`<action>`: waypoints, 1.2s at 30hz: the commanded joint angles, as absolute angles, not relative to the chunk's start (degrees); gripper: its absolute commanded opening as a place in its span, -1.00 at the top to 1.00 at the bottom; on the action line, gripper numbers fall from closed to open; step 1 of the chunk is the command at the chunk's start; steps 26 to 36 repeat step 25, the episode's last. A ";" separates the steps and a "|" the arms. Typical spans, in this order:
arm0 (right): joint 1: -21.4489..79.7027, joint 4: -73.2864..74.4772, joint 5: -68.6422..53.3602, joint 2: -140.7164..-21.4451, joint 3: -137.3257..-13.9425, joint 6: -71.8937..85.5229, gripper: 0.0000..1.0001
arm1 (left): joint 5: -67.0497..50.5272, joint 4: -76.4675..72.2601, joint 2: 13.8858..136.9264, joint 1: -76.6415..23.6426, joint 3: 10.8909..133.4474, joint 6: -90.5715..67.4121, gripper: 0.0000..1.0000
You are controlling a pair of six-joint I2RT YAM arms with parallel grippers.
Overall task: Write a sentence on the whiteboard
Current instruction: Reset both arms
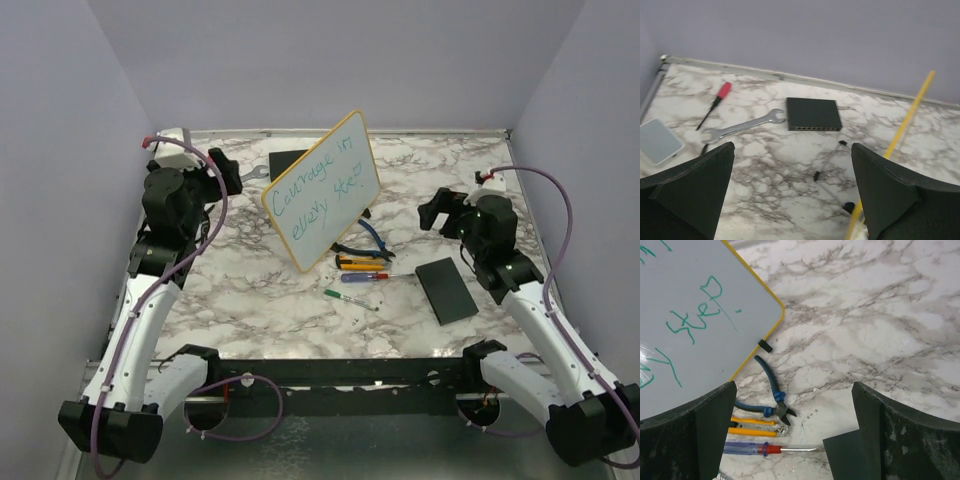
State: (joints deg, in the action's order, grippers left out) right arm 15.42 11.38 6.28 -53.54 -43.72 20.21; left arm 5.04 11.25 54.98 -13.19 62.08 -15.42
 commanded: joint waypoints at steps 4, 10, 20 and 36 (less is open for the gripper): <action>15.20 2.02 17.87 -43.00 -40.28 13.28 -0.99 | 20.22 9.98 47.93 -7.64 50.42 -13.67 -0.98; 15.16 -2.89 19.81 -37.49 -35.79 11.25 -1.00 | 18.93 10.52 41.50 -7.62 43.02 -13.51 -0.98; 15.21 -3.33 20.63 -36.91 -35.25 12.14 -1.00 | 20.40 12.10 40.95 -7.60 42.72 -13.61 -0.98; 15.20 -2.93 21.71 -36.37 -35.46 12.21 -1.00 | 20.37 12.13 40.78 -7.58 42.63 -13.58 -0.98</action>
